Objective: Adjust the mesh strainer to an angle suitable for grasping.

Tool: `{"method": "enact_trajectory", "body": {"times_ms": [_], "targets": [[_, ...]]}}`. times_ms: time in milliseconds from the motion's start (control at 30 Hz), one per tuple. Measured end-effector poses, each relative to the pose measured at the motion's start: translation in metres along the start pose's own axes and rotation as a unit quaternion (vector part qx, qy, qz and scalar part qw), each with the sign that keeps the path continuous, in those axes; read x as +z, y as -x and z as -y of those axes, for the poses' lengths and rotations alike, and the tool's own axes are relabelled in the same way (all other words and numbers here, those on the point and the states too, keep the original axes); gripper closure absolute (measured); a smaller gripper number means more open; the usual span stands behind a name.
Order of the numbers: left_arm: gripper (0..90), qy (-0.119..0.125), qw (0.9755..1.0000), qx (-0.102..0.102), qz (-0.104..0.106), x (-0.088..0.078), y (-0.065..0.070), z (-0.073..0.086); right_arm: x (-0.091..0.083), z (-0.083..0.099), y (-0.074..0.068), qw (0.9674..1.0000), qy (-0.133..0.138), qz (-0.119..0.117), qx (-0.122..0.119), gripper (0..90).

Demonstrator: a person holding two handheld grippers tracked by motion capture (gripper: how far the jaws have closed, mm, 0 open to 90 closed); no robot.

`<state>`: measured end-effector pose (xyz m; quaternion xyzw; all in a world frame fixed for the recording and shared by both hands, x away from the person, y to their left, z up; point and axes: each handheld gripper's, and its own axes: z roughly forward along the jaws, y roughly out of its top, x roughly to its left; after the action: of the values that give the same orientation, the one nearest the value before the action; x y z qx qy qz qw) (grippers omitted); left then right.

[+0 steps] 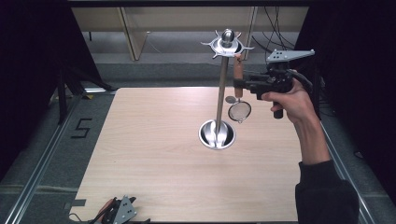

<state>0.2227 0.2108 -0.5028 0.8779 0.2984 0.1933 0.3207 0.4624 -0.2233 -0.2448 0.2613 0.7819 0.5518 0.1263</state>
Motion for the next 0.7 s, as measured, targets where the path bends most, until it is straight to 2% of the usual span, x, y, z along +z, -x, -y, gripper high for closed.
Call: {"method": "enact_trajectory", "body": {"times_ms": [133, 233, 400, 467, 533, 567, 600, 700], "targets": [[16.6, 0.003, 1.0, -0.004, 0.003, 0.0, 0.001, 0.0, 0.002, 0.003, 0.001, 0.9999, 0.002, -0.001, 0.012, 69.9], [16.6, 0.001, 1.0, -0.001, -0.002, 0.0, 0.0, 0.0, 0.003, 0.003, 0.002, 0.9999, 0.003, 0.002, 0.011, 68.8], [16.6, 0.003, 1.0, -0.006, 0.002, 0.0, 0.001, 0.0, 0.001, 0.005, 0.0, 0.9999, 0.004, 0.004, 0.01, 65.2], [16.6, 0.002, 1.0, 0.001, -0.007, 0.001, 0.001, 0.0, -0.001, 0.007, -0.001, 0.9998, 0.005, 0.017, 0.002, 63.0], [16.6, 0.004, 1.0, -0.003, 0.0, 0.0, 0.001, 0.0, -0.004, 0.008, -0.002, 0.9997, 0.0, 0.019, 0.012, 61.1], [16.6, 0.002, 1.0, -0.003, -0.004, 0.001, 0.001, 0.0, -0.005, 0.009, -0.003, 0.9997, 0.003, 0.021, 0.015, 59.5], [16.6, 0.002, 1.0, 0.0, -0.006, 0.001, 0.0, 0.0, -0.009, 0.011, -0.004, 0.9995, 0.007, 0.029, 0.006, 58.2], [16.6, 0.002, 1.0, -0.001, -0.006, 0.001, 0.001, 0.0, -0.014, 0.013, -0.004, 0.9994, 0.004, 0.032, 0.009, 56.5]]}}
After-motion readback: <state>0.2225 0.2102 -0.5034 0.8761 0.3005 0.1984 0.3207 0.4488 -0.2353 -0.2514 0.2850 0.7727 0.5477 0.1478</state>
